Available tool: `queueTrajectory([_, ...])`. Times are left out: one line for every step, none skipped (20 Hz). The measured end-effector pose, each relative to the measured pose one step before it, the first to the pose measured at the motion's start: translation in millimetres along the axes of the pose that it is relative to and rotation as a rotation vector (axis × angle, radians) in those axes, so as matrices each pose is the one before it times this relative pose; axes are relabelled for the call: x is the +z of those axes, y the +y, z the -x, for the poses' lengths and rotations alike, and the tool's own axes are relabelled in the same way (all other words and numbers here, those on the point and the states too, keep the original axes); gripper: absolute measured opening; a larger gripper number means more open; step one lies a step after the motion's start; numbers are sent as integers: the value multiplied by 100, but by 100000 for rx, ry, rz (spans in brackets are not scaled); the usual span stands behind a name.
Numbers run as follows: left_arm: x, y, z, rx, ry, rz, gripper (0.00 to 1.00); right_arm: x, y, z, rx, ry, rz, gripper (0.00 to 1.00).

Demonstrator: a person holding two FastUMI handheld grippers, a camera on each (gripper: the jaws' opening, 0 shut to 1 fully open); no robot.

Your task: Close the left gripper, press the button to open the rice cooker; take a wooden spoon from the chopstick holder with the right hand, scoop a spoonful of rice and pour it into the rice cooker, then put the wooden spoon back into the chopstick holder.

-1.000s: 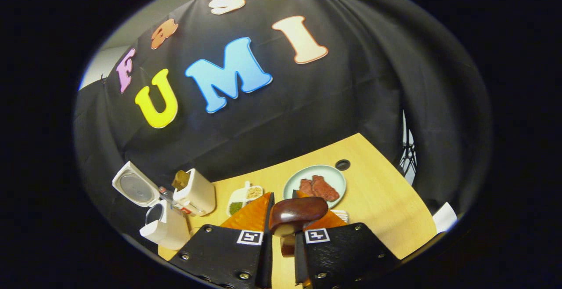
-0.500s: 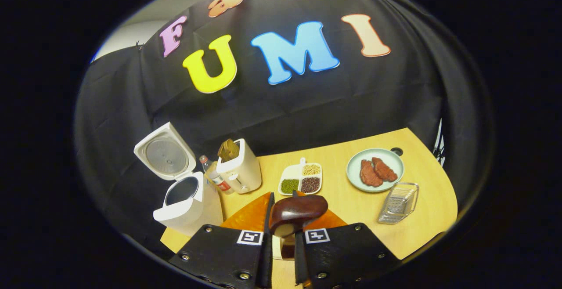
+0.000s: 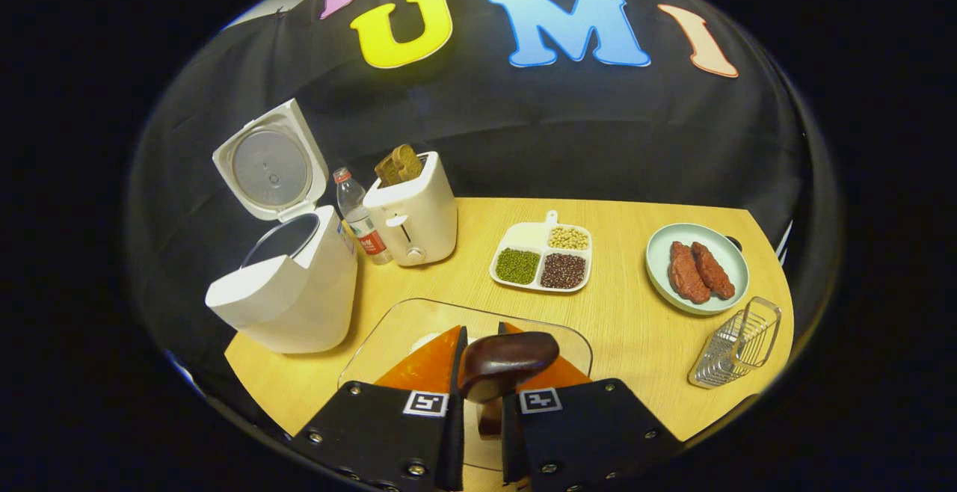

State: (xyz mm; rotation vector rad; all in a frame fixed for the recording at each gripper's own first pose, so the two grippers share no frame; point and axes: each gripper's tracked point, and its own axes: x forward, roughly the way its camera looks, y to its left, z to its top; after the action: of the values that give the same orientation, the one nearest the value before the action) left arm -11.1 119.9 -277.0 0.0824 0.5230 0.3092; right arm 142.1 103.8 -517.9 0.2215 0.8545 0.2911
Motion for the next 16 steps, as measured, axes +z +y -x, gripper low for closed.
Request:
queueTrajectory([-32, -6, -117, 722, 160, 50, 95, -275, 437, -388, 929, 361, 1014, 20])
queueTrajectory([-220, -161, -180, 454, 523, 685, 94, -242, 561, -199, 1013, 811, 1890, 20])
queueTrajectory([-189, -150, -118, 371, 573, 745, 96, 20, 749, -250, 887, 306, 1870, 20])
queueTrajectory([-247, 8, -121, 902, 416, 346, 94, -268, 935, -322, 1829, 1459, 926, 20])
queueTrajectory([88, 132, 17, 1129, 9, -13, 95, -447, 936, -338, 2741, 2410, -1892, 20])
queueTrajectory([388, 206, 133, 853, -1113, -218, 96, -606, 976, -370, 3026, 2330, -3751, 20])
queueTrajectory([586, 263, 165, 866, -1196, -532, 96, 170, 700, -422, 1995, 758, -3756, 20])
queueTrajectory([107, 321, 246, 1364, -398, -684, 96, 282, -136, -49, 178, -198, -3331, 21])
queueTrajectory([-5, 411, 243, 1355, 58, -379, 97, 415, -113, -406, 878, 574, -4788, 21])
queueTrajectory([7, 479, 521, 1186, -363, 244, 99, 542, 123, -295, 1944, -301, -6696, 21])
queueTrajectory([90, 442, 316, 1083, -261, 569, 94, 480, 75, -128, 2620, 308, -7683, 20])
queueTrajectory([-124, 338, 206, 1038, 110, 682, 94, 345, -59, 75, 2677, 563, -7225, 21])
queueTrajectory([-188, 308, 203, 926, 699, 507, 94, 511, -207, -40, 1694, -186, -5772, 20])
queueTrajectory([-287, 113, 32, 634, 425, 361, 94, 432, -402, 10, 961, -515, -4335, 20])
queueTrajectory([51, 162, 160, 462, 21, 80, 96, 464, -274, -13, 1095, -690, -3857, 20])
queueTrajectory([151, 91, 317, 153, -168, -272, 94, 286, -1, 222, 1773, -451, -4196, 21])
